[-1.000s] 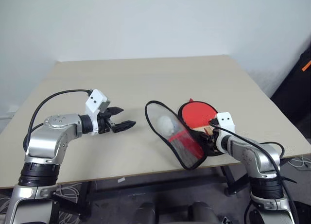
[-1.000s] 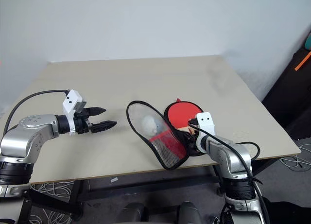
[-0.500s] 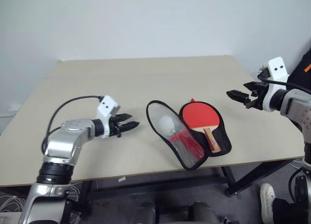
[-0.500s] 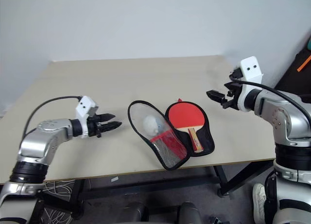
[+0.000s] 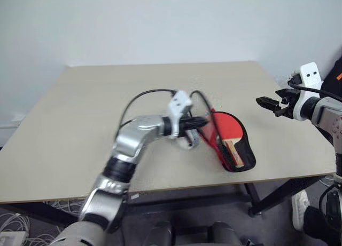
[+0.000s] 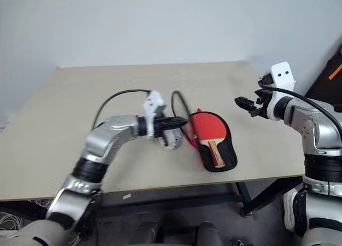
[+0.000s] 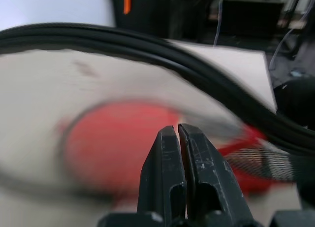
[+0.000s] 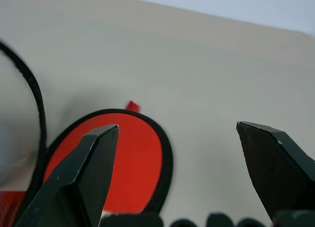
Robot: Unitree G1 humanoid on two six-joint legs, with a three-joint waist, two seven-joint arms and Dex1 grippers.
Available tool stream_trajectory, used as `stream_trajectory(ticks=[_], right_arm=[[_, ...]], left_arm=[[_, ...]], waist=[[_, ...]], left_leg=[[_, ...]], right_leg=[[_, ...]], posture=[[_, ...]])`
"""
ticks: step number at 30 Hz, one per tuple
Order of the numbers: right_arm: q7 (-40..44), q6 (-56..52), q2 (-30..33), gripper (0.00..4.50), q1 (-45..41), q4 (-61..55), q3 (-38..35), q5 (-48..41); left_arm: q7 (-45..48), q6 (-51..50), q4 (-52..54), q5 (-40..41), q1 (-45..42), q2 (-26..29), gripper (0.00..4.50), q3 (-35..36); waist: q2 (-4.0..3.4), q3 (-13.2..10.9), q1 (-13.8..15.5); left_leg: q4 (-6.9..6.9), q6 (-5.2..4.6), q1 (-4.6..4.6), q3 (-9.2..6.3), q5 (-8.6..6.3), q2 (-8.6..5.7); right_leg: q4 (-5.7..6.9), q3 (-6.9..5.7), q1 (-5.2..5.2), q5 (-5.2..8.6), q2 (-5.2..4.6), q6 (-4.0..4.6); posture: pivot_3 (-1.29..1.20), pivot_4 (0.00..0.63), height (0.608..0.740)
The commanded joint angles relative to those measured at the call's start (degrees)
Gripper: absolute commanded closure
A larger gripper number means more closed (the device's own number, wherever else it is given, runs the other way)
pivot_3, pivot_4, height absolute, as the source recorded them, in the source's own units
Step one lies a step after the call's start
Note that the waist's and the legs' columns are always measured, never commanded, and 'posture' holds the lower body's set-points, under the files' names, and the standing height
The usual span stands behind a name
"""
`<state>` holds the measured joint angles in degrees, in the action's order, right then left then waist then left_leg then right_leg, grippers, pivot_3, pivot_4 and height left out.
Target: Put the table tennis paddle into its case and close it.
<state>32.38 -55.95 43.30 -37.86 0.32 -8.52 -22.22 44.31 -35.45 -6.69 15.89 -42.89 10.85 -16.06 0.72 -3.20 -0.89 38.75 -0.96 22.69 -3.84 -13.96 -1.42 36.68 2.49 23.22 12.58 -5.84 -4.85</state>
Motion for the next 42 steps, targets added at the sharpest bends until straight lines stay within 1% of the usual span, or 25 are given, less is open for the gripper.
stream_trajectory(ticks=[1,3,6,9,10,11,12,16,20,26,31,36,42], right_arm=[[-1.4,2.6,1.1,0.33,-3.3,1.5,-2.4,1.3],[-1.6,3.2,1.7,0.33,-3.9,2.5,-2.6,1.8],[0.0,3.9,2.9,0.33,-3.6,2.3,-2.5,1.7],[5.4,5.0,5.3,0.33,-0.6,-1.0,-1.0,0.5],[7.3,6.0,6.2,0.33,0.6,-1.7,-0.4,0.6],[8.4,6.8,6.7,0.33,1.3,-2.1,0.0,0.7],[8.9,7.7,6.9,0.33,1.6,-1.7,0.2,1.1],[10.0,9.2,6.9,0.33,1.0,0.9,1.4,2.4],[9.9,9.0,5.6,0.33,0.5,0.9,2.2,2.3],[9.1,8.0,3.9,0.33,0.9,-0.6,2.3,1.7],[8.7,7.6,3.3,0.33,1.1,-1.3,2.0,1.7],[8.3,7.1,3.1,0.33,1.5,-2.2,1.5,1.4],[6.8,5.8,1.9,0.33,2.4,-4.6,1.0,0.7]], left_arm=[[-3.2,1.2,-3.0,-3.8,-2.6,-3.0,4.48,-2.7],[-2.9,0.5,-2.2,-4.8,-1.4,-2.9,4.48,-4.2],[-1.1,-2.0,1.8,-4.6,2.4,0.0,4.48,-5.1],[0.0,-5.9,6.1,-3.1,6.9,3.4,4.48,-4.8],[0.7,-7.4,7.9,-2.4,8.7,4.6,4.13,-4.9],[1.1,-8.4,9.1,-2.0,9.7,5.3,3.93,-4.9],[1.5,-9.9,10.5,-1.5,10.8,6.0,3.61,-5.1],[2.9,-13.2,14.4,-0.2,13.4,7.5,2.14,-6.2],[0.4,-16.0,14.0,1.0,14.0,3.5,0.75,-5.5],[-1.7,-21.3,11.4,2.6,13.1,-0.9,0.75,-5.5],[-4.0,-26.8,8.6,4.2,12.0,-3.9,0.75,-4.1],[-6.4,-30.3,6.6,5.8,12.0,-6.7,0.75,-1.7],[-10.2,-33.3,0.9,8.0,11.5,-13.0,0.75,3.3]], waist=[[-0.06,0.0,-0.4],[-0.14,0.0,-0.6],[-0.24,0.0,-0.9],[-0.25,0.0,-0.7],[-0.24,0.0,-0.6],[-0.23,0.0,-0.5],[-0.23,0.0,-0.5],[-0.21,0.0,-0.2],[-0.21,0.0,-0.3],[-0.22,0.0,-0.3],[-0.22,0.0,-0.2],[-0.22,0.0,-0.3],[-0.21,0.0,-0.1]], left_leg=[[-0.04,0.0,-0.02,0.01,0.0,0.01],[-0.16,0.0,-0.07,0.07,0.0,0.03],[-0.23,0.0,-0.08,0.09,0.01,0.07],[-0.21,-0.01,-0.05,0.08,0.01,0.06],[-0.19,-0.01,-0.05,0.08,0.01,0.05],[-0.18,-0.01,-0.05,0.07,0.0,0.05],[-0.15,-0.01,-0.04,0.08,0.0,0.04],[0.0,-0.03,0.0,0.06,0.01,0.01],[-0.02,-0.03,-0.02,0.04,0.01,0.02],[-0.03,-0.03,-0.04,0.04,0.01,0.02],[-0.02,-0.03,-0.03,0.04,0.01,0.01],[-0.02,-0.03,-0.04,0.02,0.01,0.01],[0.0,-0.03,-0.04,-0.01,0.01,-0.01]], right_leg=[[0.0,0.02,0.02,0.0,0.01,0.0],[0.01,0.1,0.1,0.0,0.02,0.01],[0.04,0.14,0.19,0.0,0.06,0.02],[0.04,0.14,0.19,0.01,0.06,0.01],[0.03,0.14,0.18,0.01,0.05,0.01],[0.02,0.13,0.14,0.02,0.04,0.0],[0.01,0.13,0.13,0.02,0.03,-0.01],[0.02,0.1,0.06,0.02,-0.01,-0.01],[0.02,0.08,0.05,0.02,0.0,-0.01],[0.03,0.08,0.05,0.01,0.01,-0.01],[0.03,0.09,0.05,0.01,0.0,-0.01],[0.02,0.07,0.04,0.02,0.01,-0.02],[0.01,0.05,-0.02,0.02,-0.01,-0.02]], posture=[[0.0,0.0,0.698],[0.0,0.0,0.698],[0.0,0.0,0.698],[0.0,0.0,0.698],[0.0,0.0,0.698],[0.0,0.0,0.698],[0.0,0.0,0.698],[0.0,0.0,0.698],[0.0,0.0,0.698],[0.0,0.0,0.698],[0.0,0.0,0.698],[0.0,0.0,0.698],[0.0,0.0,0.698]])
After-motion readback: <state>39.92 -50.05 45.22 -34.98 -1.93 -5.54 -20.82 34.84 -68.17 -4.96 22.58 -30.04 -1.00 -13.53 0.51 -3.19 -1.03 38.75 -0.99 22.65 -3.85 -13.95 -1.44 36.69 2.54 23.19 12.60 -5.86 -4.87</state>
